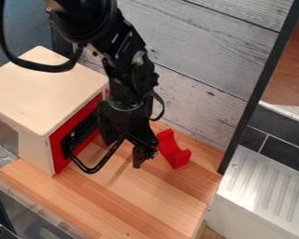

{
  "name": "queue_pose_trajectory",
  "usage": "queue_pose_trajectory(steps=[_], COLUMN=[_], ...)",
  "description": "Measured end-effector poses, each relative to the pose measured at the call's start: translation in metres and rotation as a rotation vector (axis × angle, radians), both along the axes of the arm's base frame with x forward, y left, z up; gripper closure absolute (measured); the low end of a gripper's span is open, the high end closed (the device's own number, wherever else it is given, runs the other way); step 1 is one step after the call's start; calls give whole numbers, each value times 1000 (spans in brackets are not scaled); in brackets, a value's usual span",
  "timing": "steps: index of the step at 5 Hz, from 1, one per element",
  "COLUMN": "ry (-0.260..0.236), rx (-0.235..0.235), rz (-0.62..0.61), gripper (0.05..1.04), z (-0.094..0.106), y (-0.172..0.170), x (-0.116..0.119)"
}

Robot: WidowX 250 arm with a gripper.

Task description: Open the drawer

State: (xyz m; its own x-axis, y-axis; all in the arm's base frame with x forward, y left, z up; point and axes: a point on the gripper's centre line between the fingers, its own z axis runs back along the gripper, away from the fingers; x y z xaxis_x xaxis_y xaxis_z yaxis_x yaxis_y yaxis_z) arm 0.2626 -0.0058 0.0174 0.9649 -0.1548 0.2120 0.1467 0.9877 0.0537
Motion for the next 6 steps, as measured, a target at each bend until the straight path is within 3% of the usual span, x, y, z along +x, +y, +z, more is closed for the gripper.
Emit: queue_pose_trajectory(steps=[1, 2, 3, 6], ry=[20, 37, 31, 46], rx=[3, 72, 92, 106], rz=[4, 14, 3, 4], gripper=[85, 85, 85, 85], z=[-5, -10, -11, -34], y=[1, 8, 10, 18], x=[-3, -11, -12, -8])
